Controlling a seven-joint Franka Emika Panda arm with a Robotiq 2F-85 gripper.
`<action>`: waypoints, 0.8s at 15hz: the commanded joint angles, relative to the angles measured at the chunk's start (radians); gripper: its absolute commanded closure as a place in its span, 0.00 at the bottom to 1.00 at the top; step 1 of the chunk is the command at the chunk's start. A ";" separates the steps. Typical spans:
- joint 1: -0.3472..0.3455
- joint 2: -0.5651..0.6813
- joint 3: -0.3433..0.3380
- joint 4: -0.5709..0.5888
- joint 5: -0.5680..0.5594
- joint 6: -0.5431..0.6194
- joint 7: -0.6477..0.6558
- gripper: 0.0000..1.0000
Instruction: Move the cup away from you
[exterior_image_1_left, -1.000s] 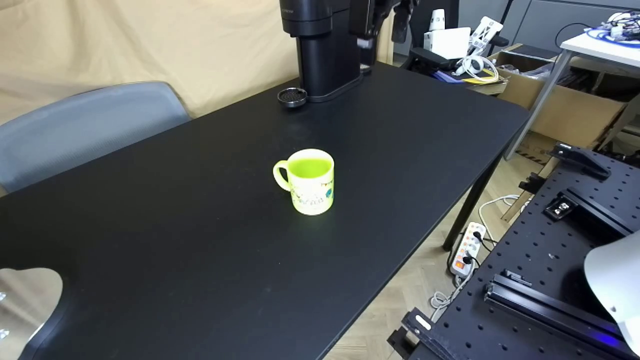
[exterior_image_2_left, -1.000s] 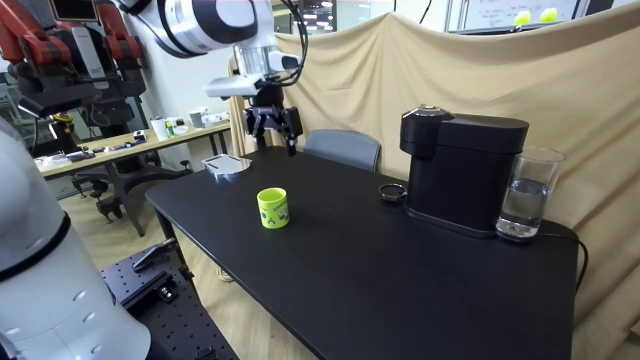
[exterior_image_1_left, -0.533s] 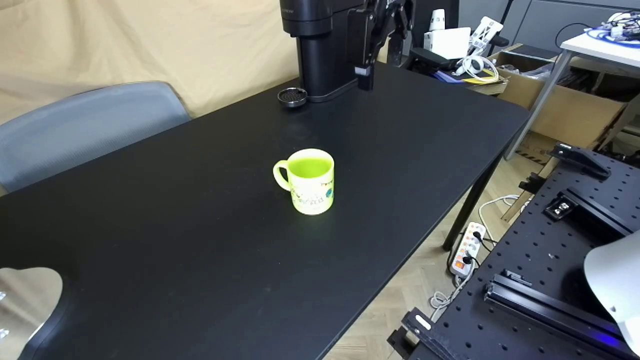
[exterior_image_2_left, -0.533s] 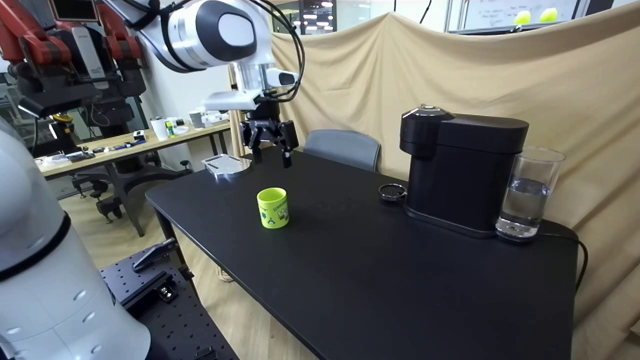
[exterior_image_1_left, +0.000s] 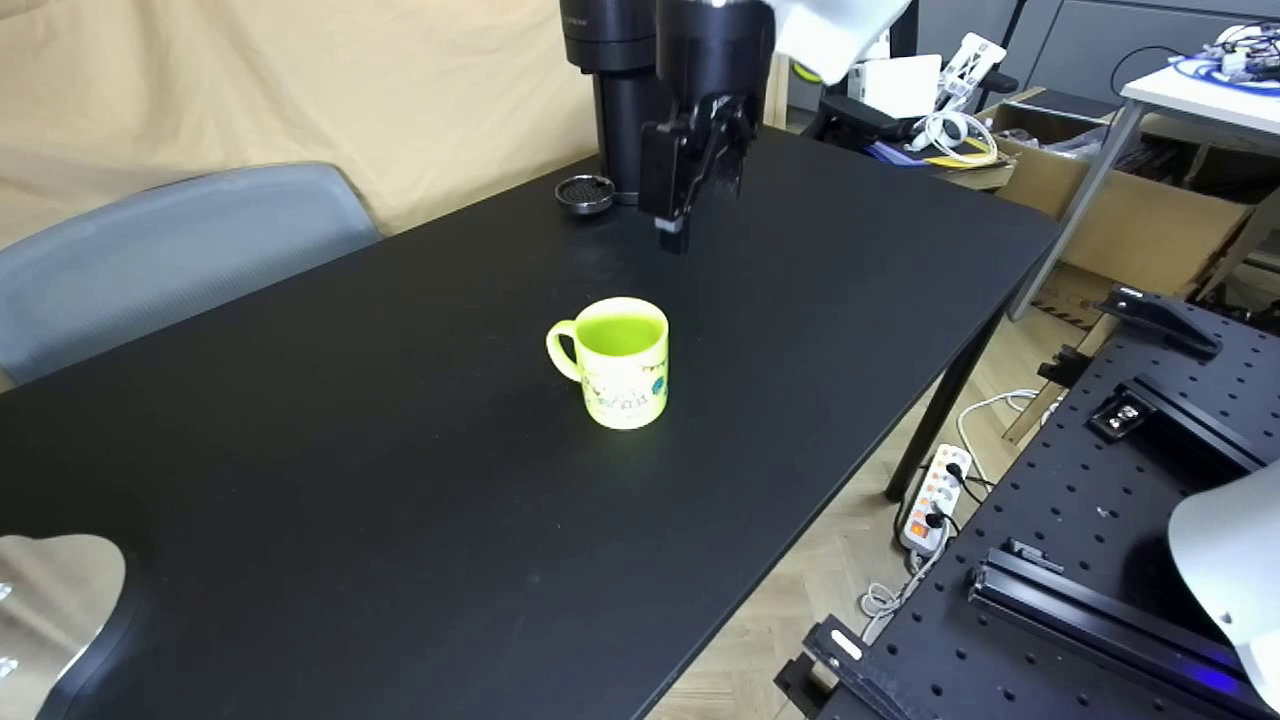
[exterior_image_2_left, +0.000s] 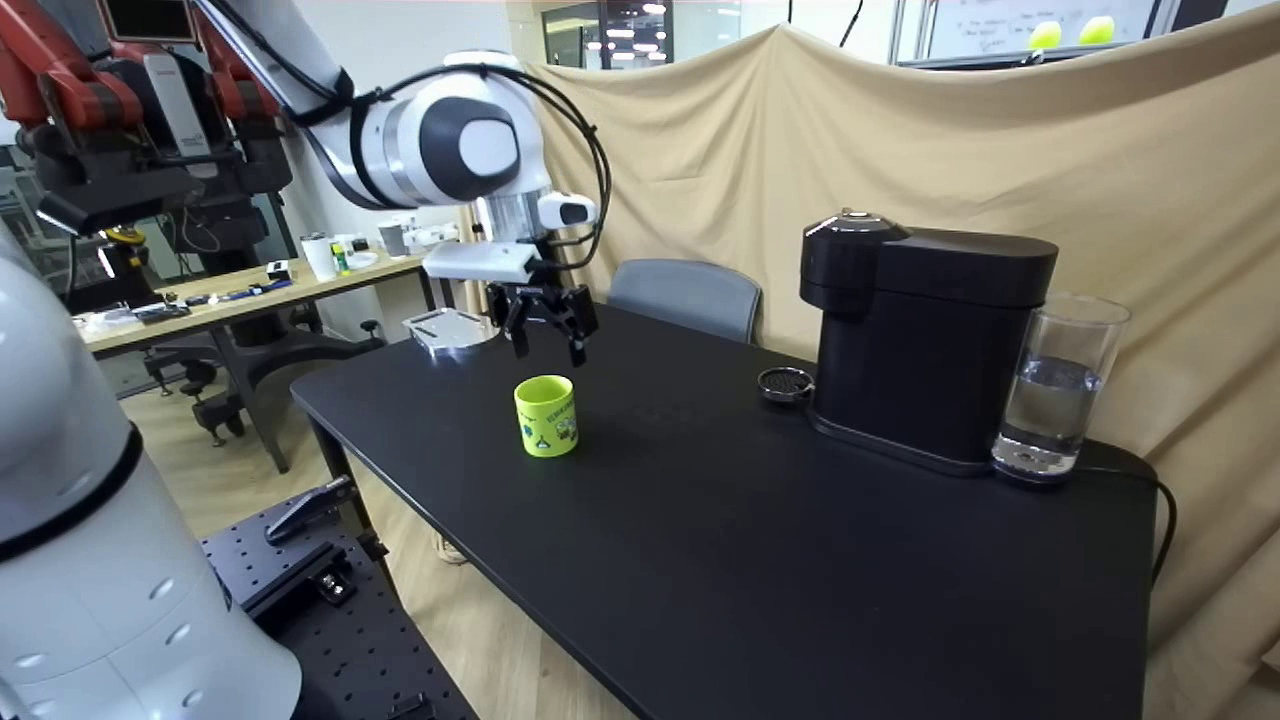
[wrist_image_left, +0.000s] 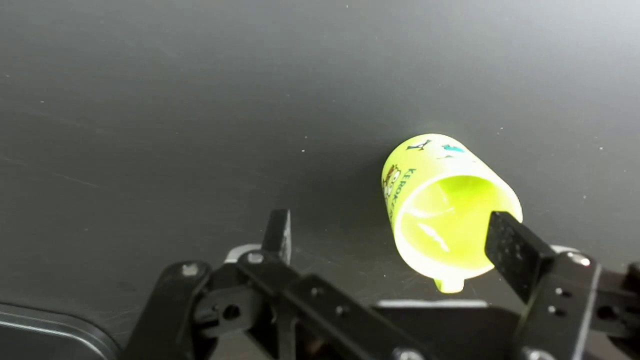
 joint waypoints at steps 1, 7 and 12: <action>0.008 0.169 0.000 0.043 -0.031 0.110 0.038 0.00; 0.070 0.319 -0.043 0.104 -0.063 0.264 0.174 0.00; 0.130 0.374 -0.066 0.157 -0.038 0.246 0.214 0.00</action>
